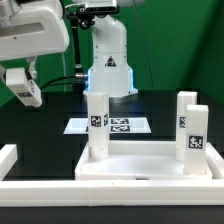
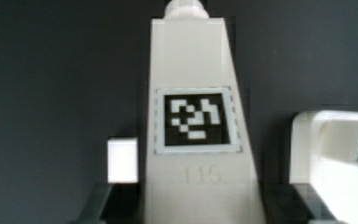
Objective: Assemble desk
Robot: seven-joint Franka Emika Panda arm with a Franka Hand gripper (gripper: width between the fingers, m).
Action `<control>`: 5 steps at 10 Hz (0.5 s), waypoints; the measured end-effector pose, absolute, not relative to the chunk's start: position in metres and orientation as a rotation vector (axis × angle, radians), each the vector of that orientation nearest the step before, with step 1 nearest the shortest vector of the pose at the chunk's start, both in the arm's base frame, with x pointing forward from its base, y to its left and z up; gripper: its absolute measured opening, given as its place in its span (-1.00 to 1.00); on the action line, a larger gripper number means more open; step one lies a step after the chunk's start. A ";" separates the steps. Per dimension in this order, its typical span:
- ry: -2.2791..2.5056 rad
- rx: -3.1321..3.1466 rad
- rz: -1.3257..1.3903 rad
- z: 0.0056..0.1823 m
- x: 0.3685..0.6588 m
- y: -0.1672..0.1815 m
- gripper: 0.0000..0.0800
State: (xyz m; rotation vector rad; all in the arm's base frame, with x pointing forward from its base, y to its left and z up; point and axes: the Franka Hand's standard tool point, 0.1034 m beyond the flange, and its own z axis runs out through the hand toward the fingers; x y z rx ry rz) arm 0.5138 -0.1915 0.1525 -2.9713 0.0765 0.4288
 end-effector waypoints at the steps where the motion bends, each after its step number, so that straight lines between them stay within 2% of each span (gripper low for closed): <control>1: 0.096 -2.997 0.323 0.152 0.515 -0.194 -0.27; 2: 0.108 -3.051 0.185 0.142 0.519 -0.190 -0.27; 3: 0.107 -3.056 0.143 0.146 0.526 -0.174 -0.27; 5: 0.118 -3.083 -0.105 0.178 0.571 -0.166 -0.27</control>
Offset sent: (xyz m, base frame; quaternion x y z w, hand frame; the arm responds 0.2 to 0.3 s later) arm 0.0729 0.0346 0.0491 0.0075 0.1975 0.0304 0.9798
